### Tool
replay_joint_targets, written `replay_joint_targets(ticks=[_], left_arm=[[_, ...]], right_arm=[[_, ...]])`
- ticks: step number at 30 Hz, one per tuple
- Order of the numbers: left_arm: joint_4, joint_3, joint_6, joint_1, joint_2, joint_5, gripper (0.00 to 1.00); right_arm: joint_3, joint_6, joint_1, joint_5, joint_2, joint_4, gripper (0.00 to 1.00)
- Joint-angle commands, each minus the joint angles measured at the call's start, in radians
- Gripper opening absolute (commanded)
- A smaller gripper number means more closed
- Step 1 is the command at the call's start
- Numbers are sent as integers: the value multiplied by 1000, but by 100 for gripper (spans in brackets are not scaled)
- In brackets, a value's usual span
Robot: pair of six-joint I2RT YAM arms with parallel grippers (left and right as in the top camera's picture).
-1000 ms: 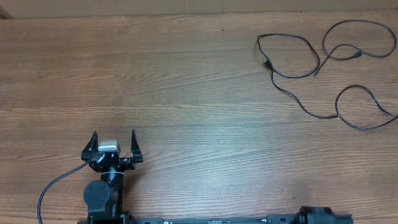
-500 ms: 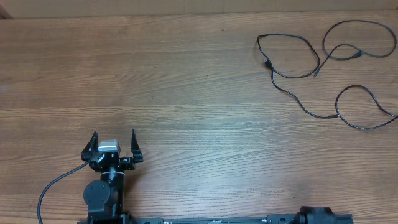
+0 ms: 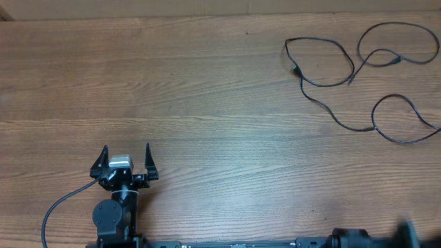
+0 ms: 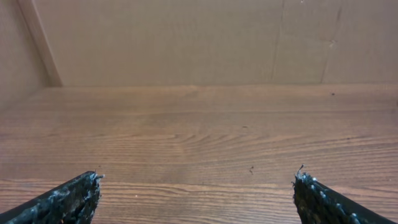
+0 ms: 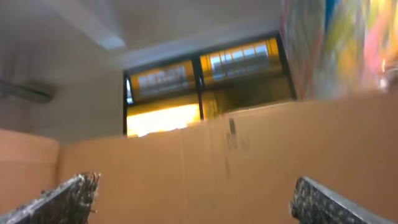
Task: Untangle cables
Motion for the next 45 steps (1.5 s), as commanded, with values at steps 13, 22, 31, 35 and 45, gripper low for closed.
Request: replay_joint_targets(ticks=[13,22,31,35,45], left_arm=[[2,-6,16,4,-11,10,99],[2,-6,16,4,-11,10,99],[2,-6,16,4,-11,10,99],[2,-6,16,4,-11,10,100],[1,-6,16,4,-11,10,99]], right_arm=[[-631,227,-4,24,-8,262,100],[-758,237,-4,59,-8,266,100],[-864,237,-4,106,-9,269,100],[-888,228,-4,134,-9,227,100],[-889,-44,-3,118,-9,154,100]])
